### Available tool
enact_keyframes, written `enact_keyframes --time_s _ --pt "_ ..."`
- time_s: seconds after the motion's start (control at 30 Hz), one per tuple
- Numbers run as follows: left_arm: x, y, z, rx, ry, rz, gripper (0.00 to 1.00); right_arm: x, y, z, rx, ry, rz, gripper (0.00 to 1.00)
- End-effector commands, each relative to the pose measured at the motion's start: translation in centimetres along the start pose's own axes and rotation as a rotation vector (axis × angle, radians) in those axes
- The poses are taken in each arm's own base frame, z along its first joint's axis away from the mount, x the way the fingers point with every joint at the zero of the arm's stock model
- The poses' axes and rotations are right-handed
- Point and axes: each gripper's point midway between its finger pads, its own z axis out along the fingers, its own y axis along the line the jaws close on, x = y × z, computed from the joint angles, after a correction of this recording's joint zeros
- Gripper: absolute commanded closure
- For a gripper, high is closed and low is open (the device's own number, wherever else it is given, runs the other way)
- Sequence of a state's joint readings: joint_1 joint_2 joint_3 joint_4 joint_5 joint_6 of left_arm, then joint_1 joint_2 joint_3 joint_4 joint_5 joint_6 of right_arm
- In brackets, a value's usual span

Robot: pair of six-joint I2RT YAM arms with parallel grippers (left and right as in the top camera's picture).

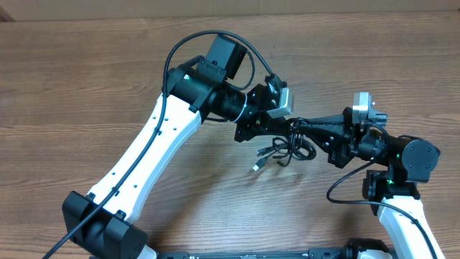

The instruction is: Untangle cables

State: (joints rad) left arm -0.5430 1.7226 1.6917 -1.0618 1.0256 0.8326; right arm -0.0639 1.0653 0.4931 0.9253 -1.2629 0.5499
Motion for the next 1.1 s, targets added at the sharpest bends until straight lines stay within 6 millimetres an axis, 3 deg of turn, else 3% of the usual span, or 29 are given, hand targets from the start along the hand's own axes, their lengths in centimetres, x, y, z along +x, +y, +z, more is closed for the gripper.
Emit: enact_keyframes --time_s 0.0,0.67,0.73,0.87,1.07 --pt "-1.0 -0.1 -0.3 0.005 -0.024 0.010 0.96 -0.9 0.2 0.1 0.003 -0.014 -0.018 0.96" --pt "-0.7 1.0 -1.5 -0.030 -0.033 -0.005 0.96 0.2 -0.6 0.1 0.021 0.013 0.007 0.96" --pt "-0.6 1.1 -1.6 -0.034 -0.033 -0.007 0.96 0.5 -0.8 0.1 0.025 0.021 0.014 0.94" --pt "-0.6 1.1 -1.6 -0.035 -0.034 -0.007 0.96 0.9 -1.0 0.1 0.031 0.030 0.026 0.80" --pt "-0.6 1.1 -1.6 -0.036 -0.033 -0.007 0.96 0.9 -1.0 0.1 0.031 0.030 0.026 0.78"
